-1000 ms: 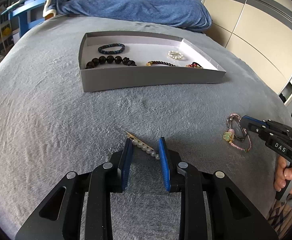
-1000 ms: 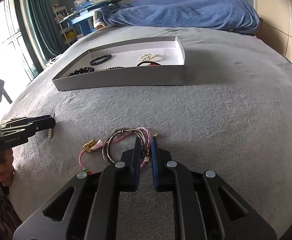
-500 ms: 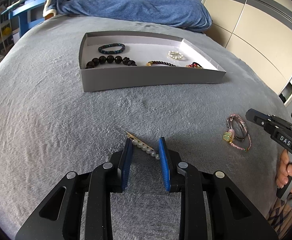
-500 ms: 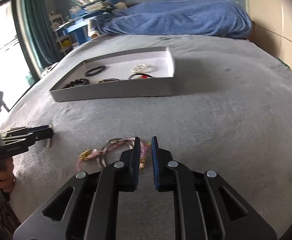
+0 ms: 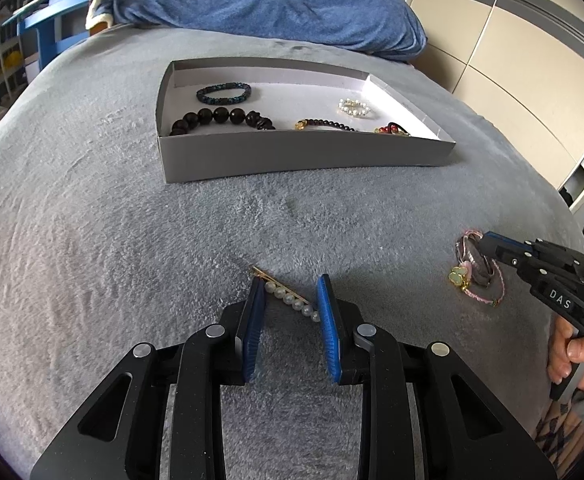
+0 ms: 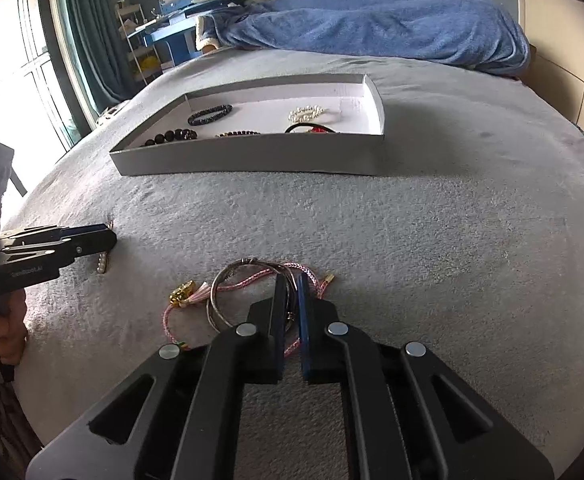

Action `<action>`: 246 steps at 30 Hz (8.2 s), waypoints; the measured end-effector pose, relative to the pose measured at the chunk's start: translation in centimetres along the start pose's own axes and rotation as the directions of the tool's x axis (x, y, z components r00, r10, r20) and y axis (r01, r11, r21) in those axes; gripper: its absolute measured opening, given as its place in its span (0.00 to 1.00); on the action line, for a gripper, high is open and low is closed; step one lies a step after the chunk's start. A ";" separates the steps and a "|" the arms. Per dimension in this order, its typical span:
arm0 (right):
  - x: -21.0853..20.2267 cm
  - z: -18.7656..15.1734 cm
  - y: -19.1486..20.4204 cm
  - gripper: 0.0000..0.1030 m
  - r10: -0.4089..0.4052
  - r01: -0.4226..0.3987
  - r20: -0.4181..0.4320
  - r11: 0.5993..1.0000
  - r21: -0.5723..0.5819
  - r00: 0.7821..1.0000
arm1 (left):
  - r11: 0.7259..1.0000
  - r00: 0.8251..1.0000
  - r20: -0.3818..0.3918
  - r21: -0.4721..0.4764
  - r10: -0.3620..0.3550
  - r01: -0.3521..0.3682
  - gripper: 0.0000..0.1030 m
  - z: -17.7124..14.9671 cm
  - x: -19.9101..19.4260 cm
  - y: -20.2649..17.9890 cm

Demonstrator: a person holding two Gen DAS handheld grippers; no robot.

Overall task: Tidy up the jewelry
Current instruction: 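Close the left tool on the pearl bar hair clip while the right tool grasps the silver hoop, then lift the pearl bar clip with the left tool while the right tool lifts the silver hoop, then lower both held items into the grey box tray and open both tools, then move both open tools back toward the pink cord bracelets, then grasp the silver ring with the left tool while the right tool grasps the pink cord bracelet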

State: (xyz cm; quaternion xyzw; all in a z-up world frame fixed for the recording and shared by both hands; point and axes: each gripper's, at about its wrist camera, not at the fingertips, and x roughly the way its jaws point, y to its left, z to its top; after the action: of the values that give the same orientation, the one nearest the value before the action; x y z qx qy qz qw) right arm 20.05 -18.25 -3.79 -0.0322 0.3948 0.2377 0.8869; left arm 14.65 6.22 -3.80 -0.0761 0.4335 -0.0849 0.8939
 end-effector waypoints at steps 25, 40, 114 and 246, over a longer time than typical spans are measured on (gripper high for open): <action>-0.3 -0.2 -0.7 0.11 0.048 -0.049 0.006 0.997 0.057 0.999 | 0.998 1.000 0.026 0.065 -0.010 0.008 0.05 1.1 -0.5 -2.6; 0.4 -0.4 1.1 0.45 0.062 -0.063 -0.026 0.998 -0.020 0.998 | 0.998 0.999 -0.042 0.053 -0.024 0.026 0.06 0.2 0.9 -1.9; 11.9 21.6 2.0 0.04 0.142 -0.142 -0.003 0.990 -0.005 0.990 | 0.990 0.998 0.058 0.136 0.023 -0.031 0.06 19.2 7.7 -1.1; -0.1 -1.0 -2.4 0.12 -0.069 0.070 -0.028 0.996 0.053 0.997 | 0.950 0.992 -0.020 0.288 -0.121 0.121 0.44 2.4 3.1 -12.0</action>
State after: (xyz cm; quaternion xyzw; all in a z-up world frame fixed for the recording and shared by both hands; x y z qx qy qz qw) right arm 20.40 -20.62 -4.70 -0.0252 0.4111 0.1956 0.8900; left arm 17.39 -6.01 -2.23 0.0285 0.4118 -0.2019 0.8882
